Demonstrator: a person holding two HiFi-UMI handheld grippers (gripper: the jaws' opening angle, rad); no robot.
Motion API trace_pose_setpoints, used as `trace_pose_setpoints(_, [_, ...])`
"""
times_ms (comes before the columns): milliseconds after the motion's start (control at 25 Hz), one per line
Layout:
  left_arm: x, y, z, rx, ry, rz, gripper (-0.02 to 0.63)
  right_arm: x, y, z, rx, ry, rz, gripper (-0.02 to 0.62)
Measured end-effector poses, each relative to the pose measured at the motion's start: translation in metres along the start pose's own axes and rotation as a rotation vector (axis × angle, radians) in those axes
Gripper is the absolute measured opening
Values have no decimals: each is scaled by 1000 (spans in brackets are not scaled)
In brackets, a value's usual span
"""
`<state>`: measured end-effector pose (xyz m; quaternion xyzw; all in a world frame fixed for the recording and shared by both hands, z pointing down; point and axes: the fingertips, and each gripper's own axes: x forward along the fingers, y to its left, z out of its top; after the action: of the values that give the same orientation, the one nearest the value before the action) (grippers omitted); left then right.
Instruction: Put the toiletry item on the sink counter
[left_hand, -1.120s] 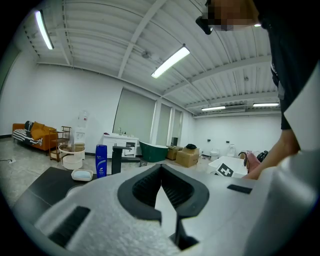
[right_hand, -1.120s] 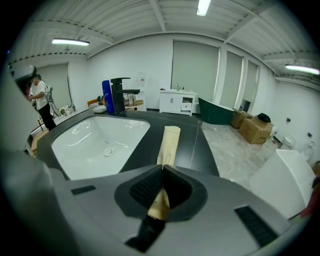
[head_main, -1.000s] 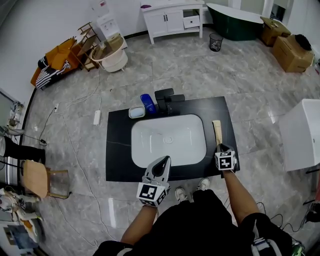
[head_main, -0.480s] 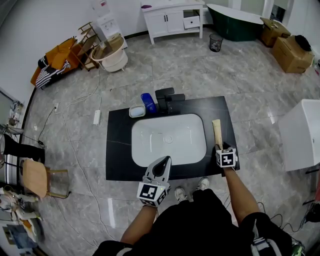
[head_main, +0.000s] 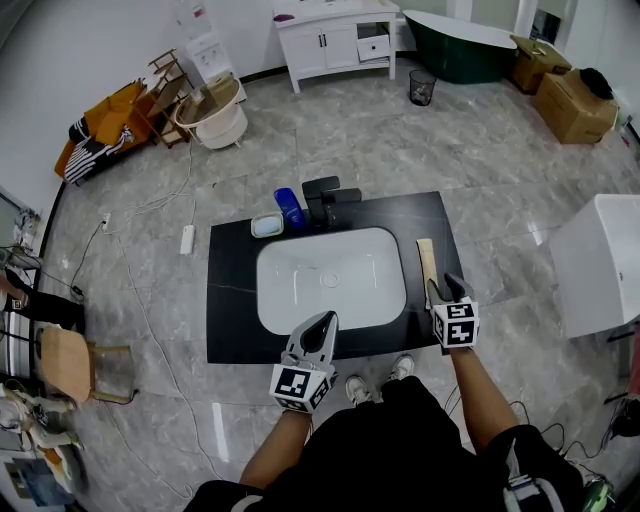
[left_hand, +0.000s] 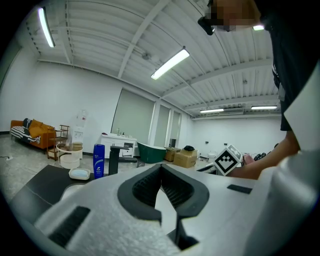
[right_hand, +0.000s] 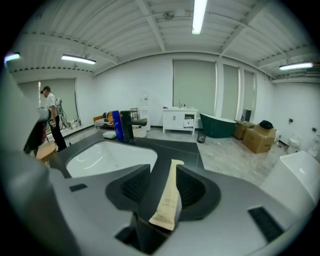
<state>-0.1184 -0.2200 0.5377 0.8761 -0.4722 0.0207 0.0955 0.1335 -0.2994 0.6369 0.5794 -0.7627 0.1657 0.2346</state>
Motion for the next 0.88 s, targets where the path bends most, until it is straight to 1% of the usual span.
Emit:
trace_pose_setpoints(240, [3,-1,7,10,-17,-11,9,-47,13,57,-18,-168,15,146])
trace_pose_setpoints(440, [2,-6,15,20,-27,-17,9,-81,20,92,-18,-290,8,119])
trace_pose_setpoints(520, [2,-8,18,24,-32,-22,9,-93,23,103,-21,-334,6,94])
trace_pose_setpoints(600, [1,-11,20,27,-35,-28,9,-103,26,113,-27,-379,6,43])
trace_pose_setpoints(720, [-1,-13,21,28,-37,-32,9,-115,30,123,-47,-427,5,6])
trace_pose_setpoints(880, [-1,-12,20,29,-35,-21,9,-120,35,125,-74,-438,4,5])
